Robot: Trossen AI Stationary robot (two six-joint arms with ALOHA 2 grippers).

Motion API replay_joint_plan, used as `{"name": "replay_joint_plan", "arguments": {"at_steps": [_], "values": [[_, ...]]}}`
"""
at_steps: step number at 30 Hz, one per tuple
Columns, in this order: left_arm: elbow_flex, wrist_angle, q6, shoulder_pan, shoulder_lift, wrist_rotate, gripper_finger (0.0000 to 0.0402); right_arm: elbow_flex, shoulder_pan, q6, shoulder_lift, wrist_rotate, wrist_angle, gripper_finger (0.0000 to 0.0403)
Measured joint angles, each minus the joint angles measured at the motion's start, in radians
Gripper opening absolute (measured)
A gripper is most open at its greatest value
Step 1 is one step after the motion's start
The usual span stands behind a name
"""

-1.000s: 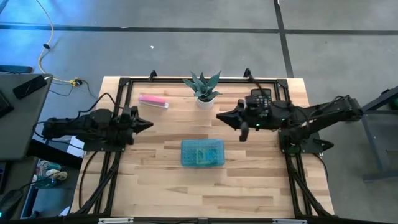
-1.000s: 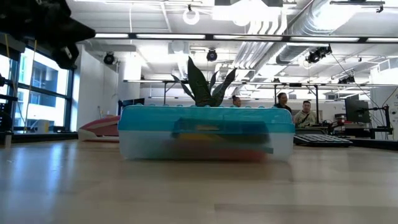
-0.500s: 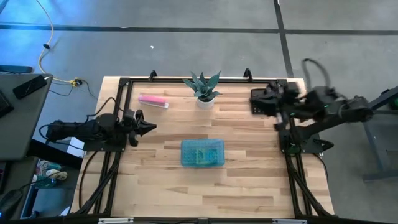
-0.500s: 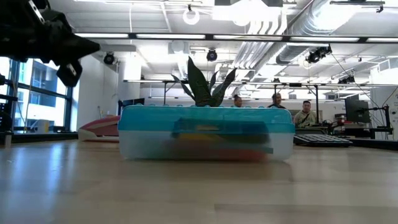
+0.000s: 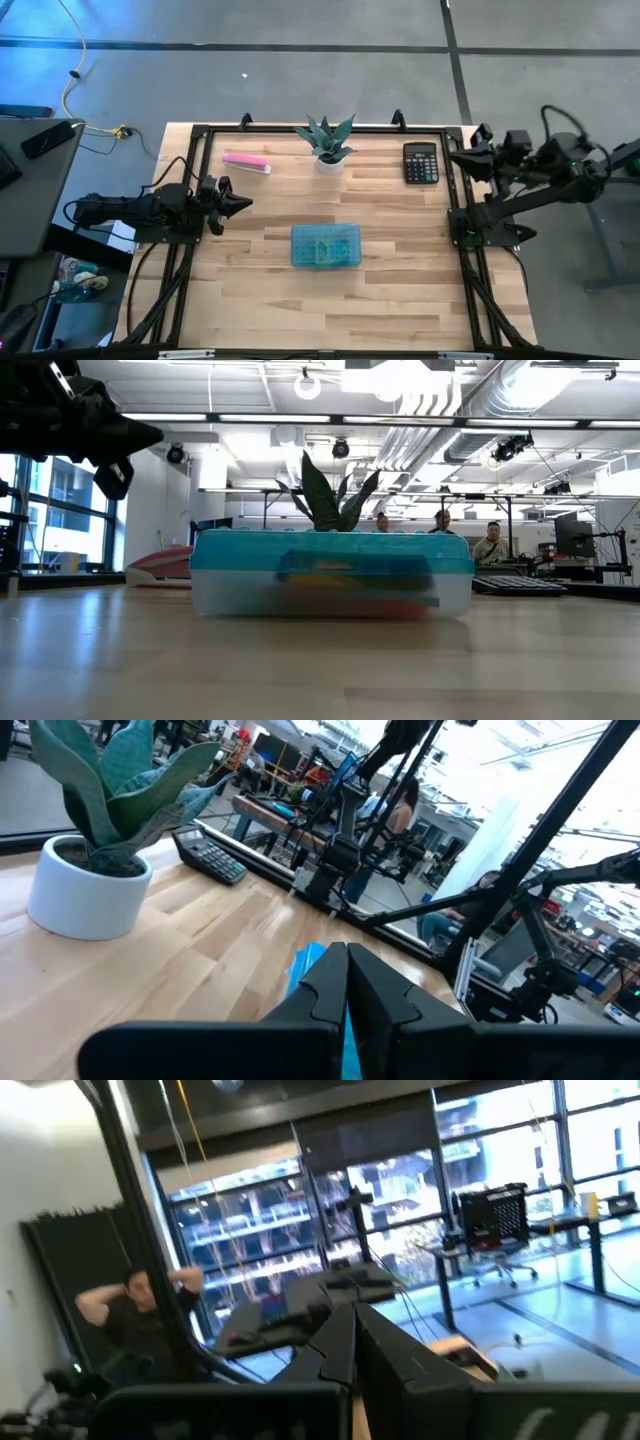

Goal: Pack school essentials
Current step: Return to Home Position

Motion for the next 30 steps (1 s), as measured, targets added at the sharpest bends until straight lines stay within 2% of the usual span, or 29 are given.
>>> {"name": "replay_joint_plan", "arguments": {"at_steps": [5,11,17,22,30], "values": [[0.0,0.0,0.0,0.0,0.0,-0.005,0.0,-0.179,0.0,0.019,-0.113,0.047,0.055,0.0],[0.0,0.0,0.021,0.0,0.0,-0.007,0.0,-0.426,0.0,0.06,-0.269,0.044,0.213,0.0],[0.0,0.0,0.038,-0.001,0.0,-0.007,0.0,-0.607,0.0,0.182,-0.403,0.038,0.22,0.0],[0.0,0.0,0.113,-0.001,0.0,-0.008,0.0,-0.724,0.0,0.217,-0.464,0.038,0.241,0.0],[0.0,0.0,0.267,-0.001,0.001,-0.009,0.0,-0.846,-0.002,0.22,-0.491,0.041,0.283,0.0]]}}
